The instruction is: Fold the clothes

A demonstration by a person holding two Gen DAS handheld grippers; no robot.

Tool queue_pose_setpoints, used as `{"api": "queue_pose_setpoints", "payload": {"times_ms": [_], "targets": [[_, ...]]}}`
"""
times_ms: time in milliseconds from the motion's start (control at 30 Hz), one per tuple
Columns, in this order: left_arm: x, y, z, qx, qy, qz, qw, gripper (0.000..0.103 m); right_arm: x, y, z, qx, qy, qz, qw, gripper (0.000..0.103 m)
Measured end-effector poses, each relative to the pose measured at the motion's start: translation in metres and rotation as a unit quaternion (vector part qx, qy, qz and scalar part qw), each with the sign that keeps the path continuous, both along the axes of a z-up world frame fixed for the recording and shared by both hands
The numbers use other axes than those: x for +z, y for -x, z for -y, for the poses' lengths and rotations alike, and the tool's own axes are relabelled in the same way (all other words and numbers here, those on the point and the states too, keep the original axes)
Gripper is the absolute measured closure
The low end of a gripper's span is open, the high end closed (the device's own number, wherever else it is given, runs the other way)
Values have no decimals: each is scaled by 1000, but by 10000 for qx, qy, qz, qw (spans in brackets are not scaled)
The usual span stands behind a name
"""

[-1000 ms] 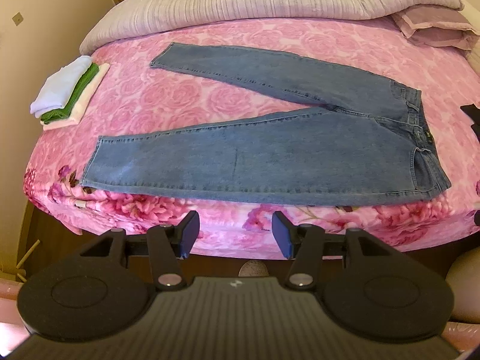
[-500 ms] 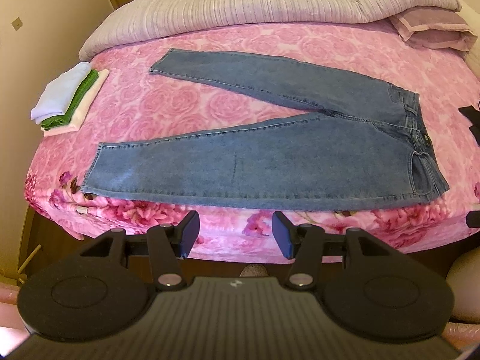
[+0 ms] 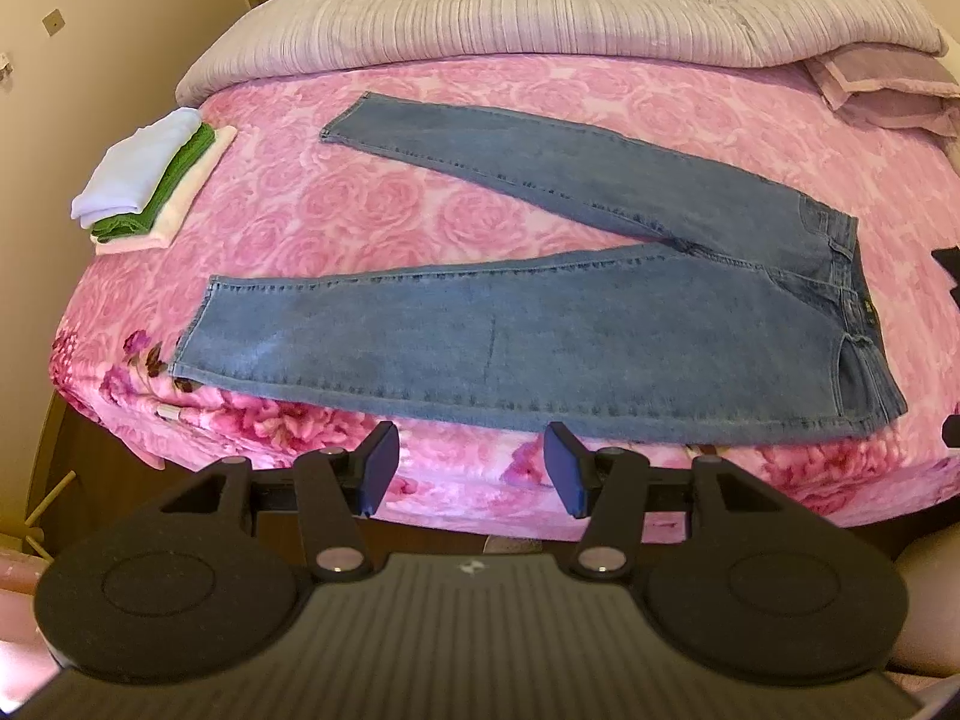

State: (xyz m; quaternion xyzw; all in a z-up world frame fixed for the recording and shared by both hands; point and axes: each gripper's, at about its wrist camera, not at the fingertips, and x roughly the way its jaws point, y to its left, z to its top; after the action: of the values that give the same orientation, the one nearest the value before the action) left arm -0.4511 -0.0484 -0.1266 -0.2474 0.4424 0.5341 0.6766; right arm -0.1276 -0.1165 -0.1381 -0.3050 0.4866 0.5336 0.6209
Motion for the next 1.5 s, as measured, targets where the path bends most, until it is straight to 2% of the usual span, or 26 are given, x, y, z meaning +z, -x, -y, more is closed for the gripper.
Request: {"api": "queue_pose_setpoints", "payload": {"times_ms": [300, 633, 800, 933, 1200, 1500], "targets": [[-7, -1, -53, -98, 44, 103, 9999, 54, -3, -1, -38, -223, 23, 35, 9997, 29], [-6, 4, -176, -593, -82, 392, 9974, 54, -2, -16, -115, -978, -153, 203, 9949, 29], [-6, -1, -239, -982, -162, 429, 9941, 54, 5, -18, -143, -1453, -484, 172, 9881, 29], [-14, -10, -274, -1306, -130, 483, 9902, 54, -1, -15, -157, -1713, -518, 184, 9837, 29], [-27, -30, -316, -1601, 56, 401, 9863, 54, -11, -10, -173, -2133, -415, 62, 9761, 29], [-35, -49, -339, -1794, 112, 461, 9826, 54, 1, -11, -191, -2217, -620, 400, 9723, 29]]}}
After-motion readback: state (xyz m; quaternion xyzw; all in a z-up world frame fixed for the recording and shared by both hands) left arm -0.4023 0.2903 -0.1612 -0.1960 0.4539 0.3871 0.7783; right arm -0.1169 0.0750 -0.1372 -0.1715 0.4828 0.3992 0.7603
